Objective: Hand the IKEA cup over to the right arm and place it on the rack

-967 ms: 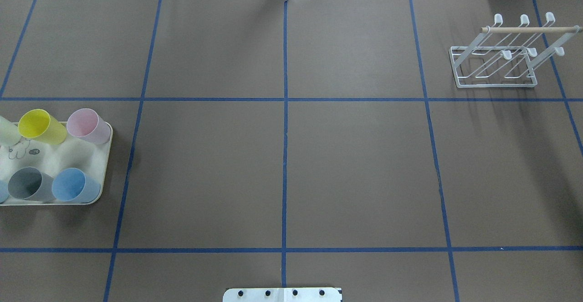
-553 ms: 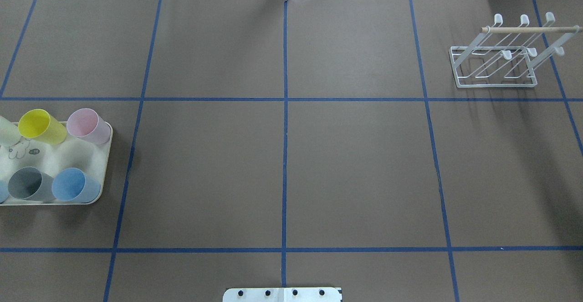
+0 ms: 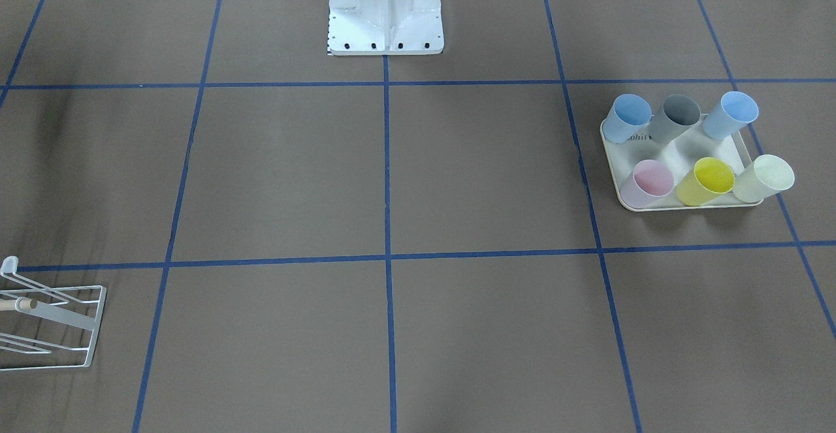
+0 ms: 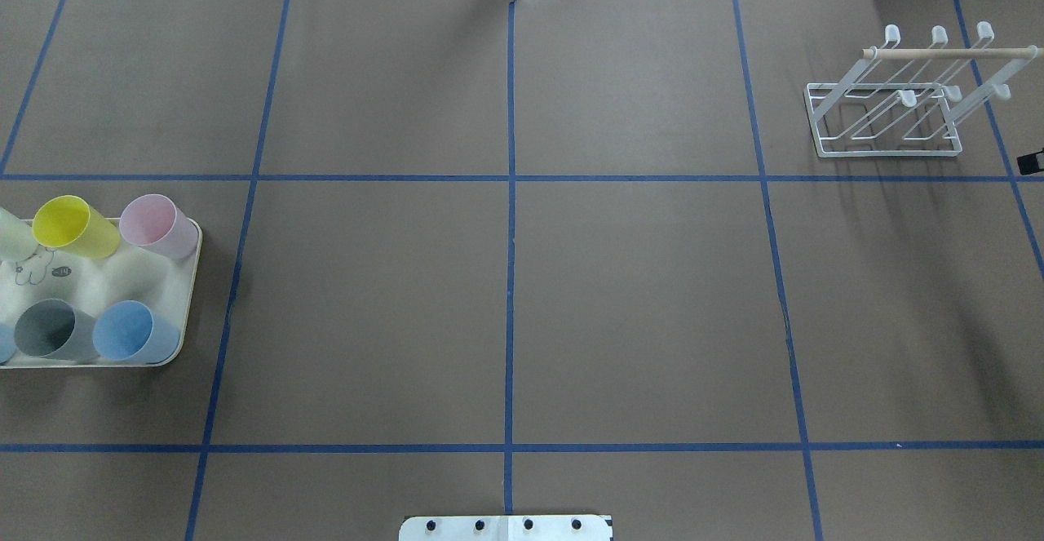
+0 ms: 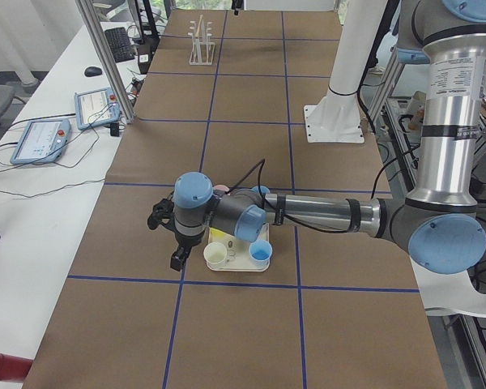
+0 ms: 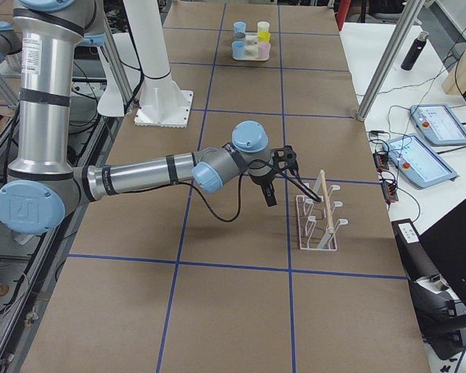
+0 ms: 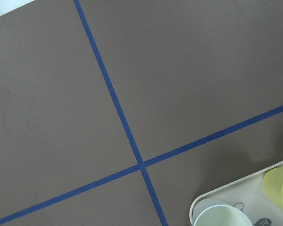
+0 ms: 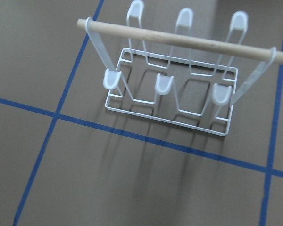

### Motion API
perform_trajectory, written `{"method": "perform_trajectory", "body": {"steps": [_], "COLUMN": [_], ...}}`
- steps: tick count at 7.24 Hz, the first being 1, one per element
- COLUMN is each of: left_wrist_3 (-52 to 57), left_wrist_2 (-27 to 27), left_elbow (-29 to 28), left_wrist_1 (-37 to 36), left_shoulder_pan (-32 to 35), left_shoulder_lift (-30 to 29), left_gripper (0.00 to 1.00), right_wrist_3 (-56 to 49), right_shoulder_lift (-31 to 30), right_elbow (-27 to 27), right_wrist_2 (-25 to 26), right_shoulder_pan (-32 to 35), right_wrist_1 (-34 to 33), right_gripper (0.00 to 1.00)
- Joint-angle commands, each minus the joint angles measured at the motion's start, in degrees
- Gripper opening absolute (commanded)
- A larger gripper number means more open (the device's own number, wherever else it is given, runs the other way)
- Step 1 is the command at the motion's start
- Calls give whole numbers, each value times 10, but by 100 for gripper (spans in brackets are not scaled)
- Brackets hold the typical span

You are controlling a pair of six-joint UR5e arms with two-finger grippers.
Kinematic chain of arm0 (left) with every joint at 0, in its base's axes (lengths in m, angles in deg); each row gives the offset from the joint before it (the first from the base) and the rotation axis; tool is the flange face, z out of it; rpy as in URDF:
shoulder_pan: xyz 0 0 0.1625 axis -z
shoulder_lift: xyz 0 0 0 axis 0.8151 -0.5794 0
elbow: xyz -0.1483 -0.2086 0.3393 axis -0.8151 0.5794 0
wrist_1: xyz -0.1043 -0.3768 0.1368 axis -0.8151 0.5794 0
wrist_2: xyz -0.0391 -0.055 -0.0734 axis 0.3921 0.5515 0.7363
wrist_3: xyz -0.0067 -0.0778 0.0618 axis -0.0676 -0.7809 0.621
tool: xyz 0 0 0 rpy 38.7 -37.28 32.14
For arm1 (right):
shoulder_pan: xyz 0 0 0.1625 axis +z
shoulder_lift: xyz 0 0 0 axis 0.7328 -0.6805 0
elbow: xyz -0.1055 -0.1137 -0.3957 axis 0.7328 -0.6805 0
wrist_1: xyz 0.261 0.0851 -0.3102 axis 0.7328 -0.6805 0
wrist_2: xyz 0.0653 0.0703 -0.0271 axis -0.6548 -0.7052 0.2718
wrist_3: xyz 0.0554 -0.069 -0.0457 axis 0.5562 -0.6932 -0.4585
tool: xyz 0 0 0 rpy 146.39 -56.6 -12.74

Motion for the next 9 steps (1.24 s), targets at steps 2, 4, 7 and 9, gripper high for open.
{"method": "perform_trajectory", "body": {"steps": [2,4,7,9], "left_wrist_3": [-193,-193,-189,-189], "left_wrist_2": [-7,-6,-6,-2], "left_elbow": [-108,-116,-116,-115], "left_wrist_1": [262,271,272,273], "left_shoulder_pan": [-82,-94,-122,-123], "left_shoulder_lift": [30,31,33,35], "left_gripper": [100,100,68,20], "right_wrist_3": [45,44,44,44], "right_shoulder_lift": [-5,-5,-11,-11], "right_elbow": [13,13,13,13], "right_wrist_2": [29,29,29,29], "right_shoulder_pan": [-50,-50,-50,-50], "right_wrist_1": [20,20,21,21], "right_gripper": [100,100,100,100]}}
